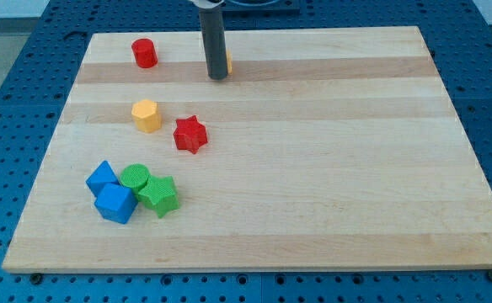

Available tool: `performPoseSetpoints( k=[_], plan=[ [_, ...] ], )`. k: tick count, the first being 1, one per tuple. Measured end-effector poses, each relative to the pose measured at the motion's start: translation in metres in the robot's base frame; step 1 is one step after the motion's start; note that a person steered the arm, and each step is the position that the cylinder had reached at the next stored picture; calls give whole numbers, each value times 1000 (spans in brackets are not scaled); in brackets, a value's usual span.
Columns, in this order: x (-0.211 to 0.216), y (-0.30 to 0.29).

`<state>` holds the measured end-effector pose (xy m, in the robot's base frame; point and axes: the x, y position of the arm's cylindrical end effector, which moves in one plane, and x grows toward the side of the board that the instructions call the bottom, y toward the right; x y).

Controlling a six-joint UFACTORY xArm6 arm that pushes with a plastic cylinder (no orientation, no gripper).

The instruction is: Move the yellow heart right a bit

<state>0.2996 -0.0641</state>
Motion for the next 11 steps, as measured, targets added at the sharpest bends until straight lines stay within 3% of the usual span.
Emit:
performPoseSetpoints(
  k=[2, 3, 4, 6, 7, 9, 11],
  plan=[
    [-17, -50],
    [-51, 5],
    [-28, 48],
    [-15, 29],
    [-2, 81],
    [30, 125],
    [-13, 140]
  ],
)
